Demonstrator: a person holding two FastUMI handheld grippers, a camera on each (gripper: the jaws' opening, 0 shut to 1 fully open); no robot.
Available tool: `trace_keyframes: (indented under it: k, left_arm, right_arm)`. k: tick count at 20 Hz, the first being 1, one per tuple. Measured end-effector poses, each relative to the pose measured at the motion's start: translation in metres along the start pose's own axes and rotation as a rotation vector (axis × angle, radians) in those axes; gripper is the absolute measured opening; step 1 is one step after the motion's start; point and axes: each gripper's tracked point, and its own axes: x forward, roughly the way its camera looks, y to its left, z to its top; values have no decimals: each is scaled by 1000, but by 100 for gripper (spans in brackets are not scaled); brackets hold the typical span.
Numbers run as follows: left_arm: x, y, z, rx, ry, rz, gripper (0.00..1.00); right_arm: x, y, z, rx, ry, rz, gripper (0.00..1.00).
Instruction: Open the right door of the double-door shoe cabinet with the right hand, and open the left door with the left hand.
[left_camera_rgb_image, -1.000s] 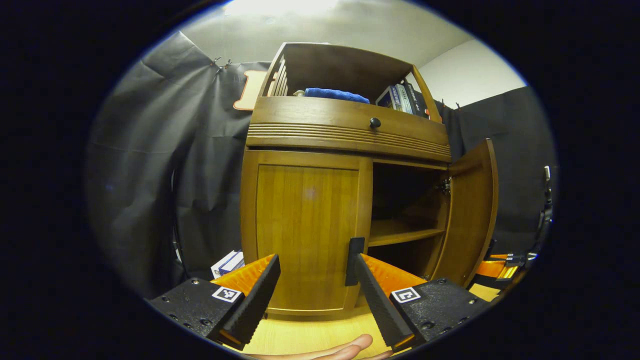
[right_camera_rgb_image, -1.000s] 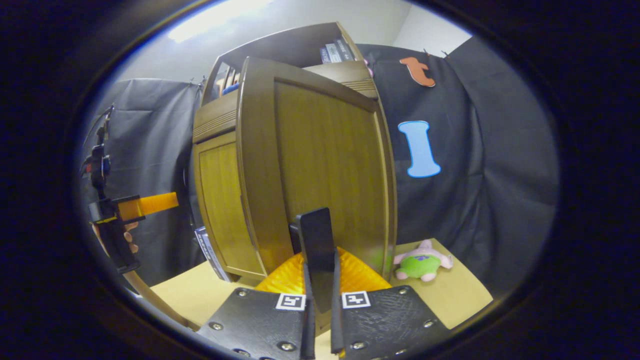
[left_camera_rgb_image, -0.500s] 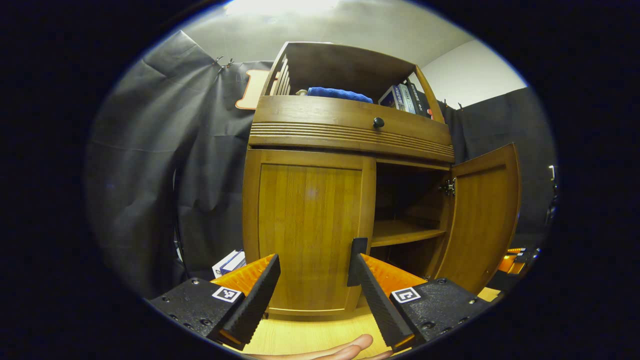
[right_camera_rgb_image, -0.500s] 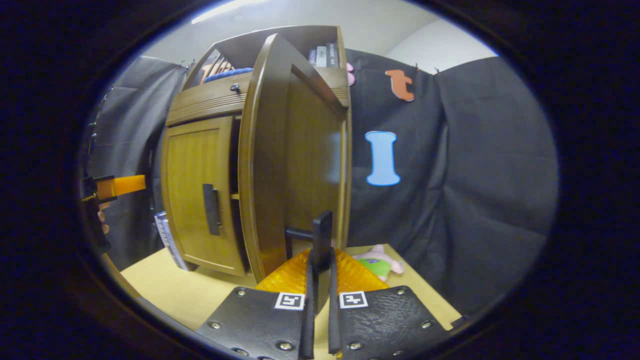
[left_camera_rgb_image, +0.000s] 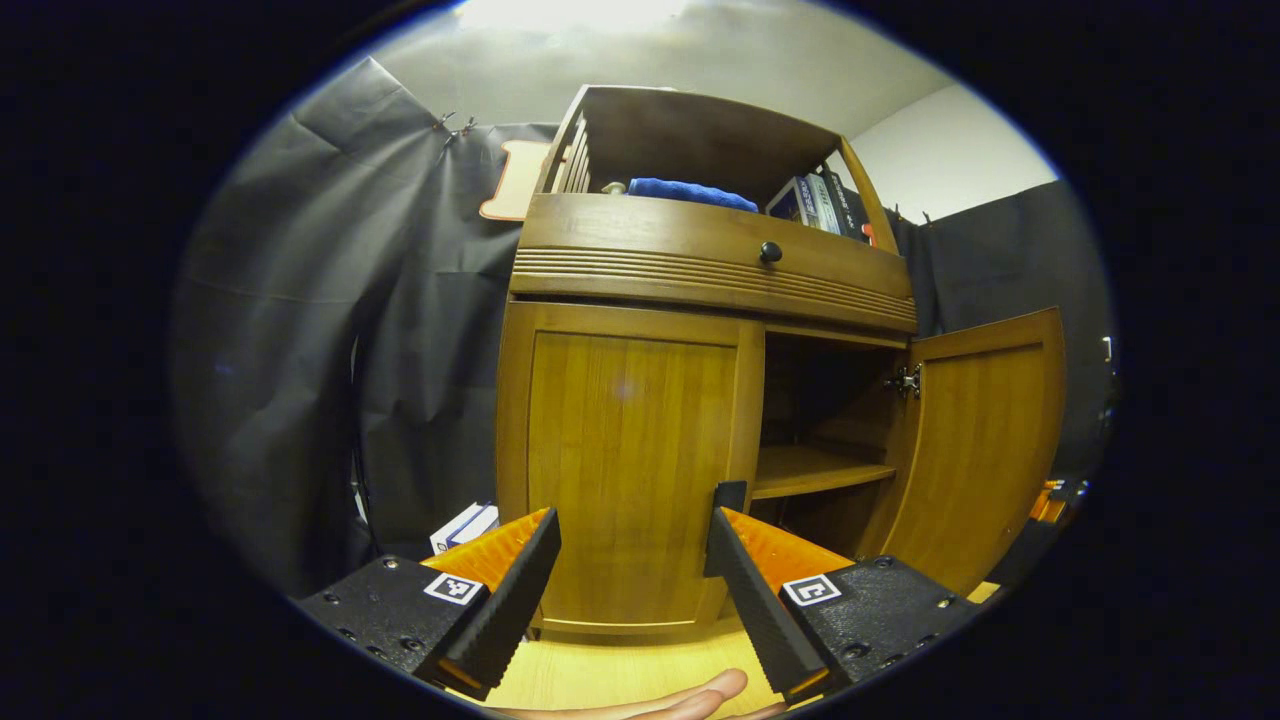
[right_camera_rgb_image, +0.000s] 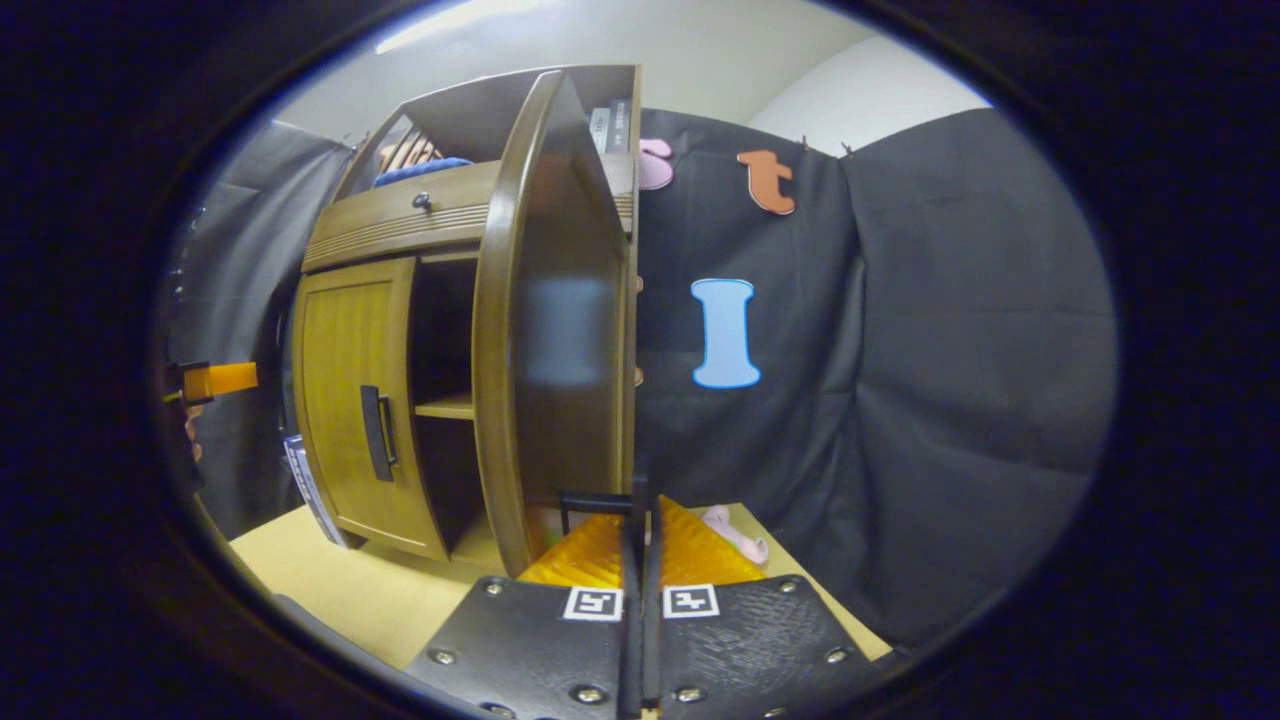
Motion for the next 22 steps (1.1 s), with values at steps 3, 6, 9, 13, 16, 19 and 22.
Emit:
trace_keyframes:
  k: [3,6,9,13,16,19,22]
  left_arm:
    - [1,-8,-5,15,11,-2,87]
    - [1,-20,-7,18,8,-26,88]
    - [1,-30,-10,31,11,-47,88]
    - [1,-38,-9,38,-5,-62,88]
    - [3,-44,-11,35,-5,-71,88]
    - [5,-61,-23,34,27,-103,93]
    - [10,-77,-27,37,28,-118,88]
  right_arm:
    - [3,-19,0,14,-11,73,1]
    - [11,-32,1,62,-31,121,1]
    - [9,-30,1,60,-39,130,1]
    - [-4,-31,-2,-13,-24,73,12]
    - [-25,-50,-1,-51,-41,-27,42]
    - [-58,-70,9,-50,-102,-116,75]
    - [-85,-47,26,50,-165,-60,99]
